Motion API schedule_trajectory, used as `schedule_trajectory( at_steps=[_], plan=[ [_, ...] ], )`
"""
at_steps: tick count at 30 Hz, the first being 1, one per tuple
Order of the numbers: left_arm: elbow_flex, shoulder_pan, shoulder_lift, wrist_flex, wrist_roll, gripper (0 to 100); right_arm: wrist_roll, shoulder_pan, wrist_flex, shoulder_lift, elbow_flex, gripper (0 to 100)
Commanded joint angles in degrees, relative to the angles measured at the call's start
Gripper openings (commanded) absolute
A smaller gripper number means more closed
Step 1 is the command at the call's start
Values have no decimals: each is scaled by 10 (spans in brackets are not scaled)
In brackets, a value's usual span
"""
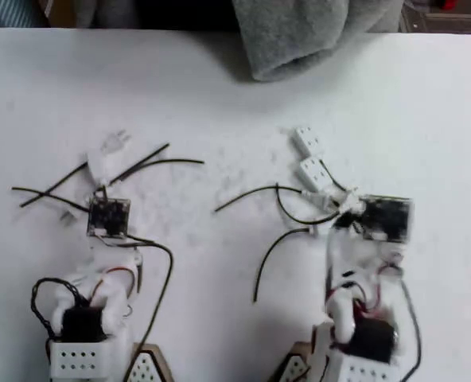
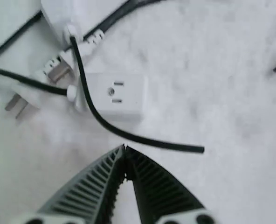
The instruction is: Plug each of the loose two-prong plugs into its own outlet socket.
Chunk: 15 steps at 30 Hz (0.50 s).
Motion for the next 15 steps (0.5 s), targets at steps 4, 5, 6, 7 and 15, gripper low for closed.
schedule_trajectory(
  at_steps=[4,5,6,7,15],
  plan=[
    [-5,-7,0,1,-44,27,85,95,-96,-5,-220,22],
    [-8,-7,0,11,-82,27,85,97,-104,-5,-228,22],
    [-11,-7,0,18,-130,26,85,91,-111,-5,-229,23],
    [-13,-7,0,19,-183,24,85,81,-113,-5,-227,21],
    [-12,-7,0,30,-311,24,85,-72,-115,17,-194,25]
  ],
)
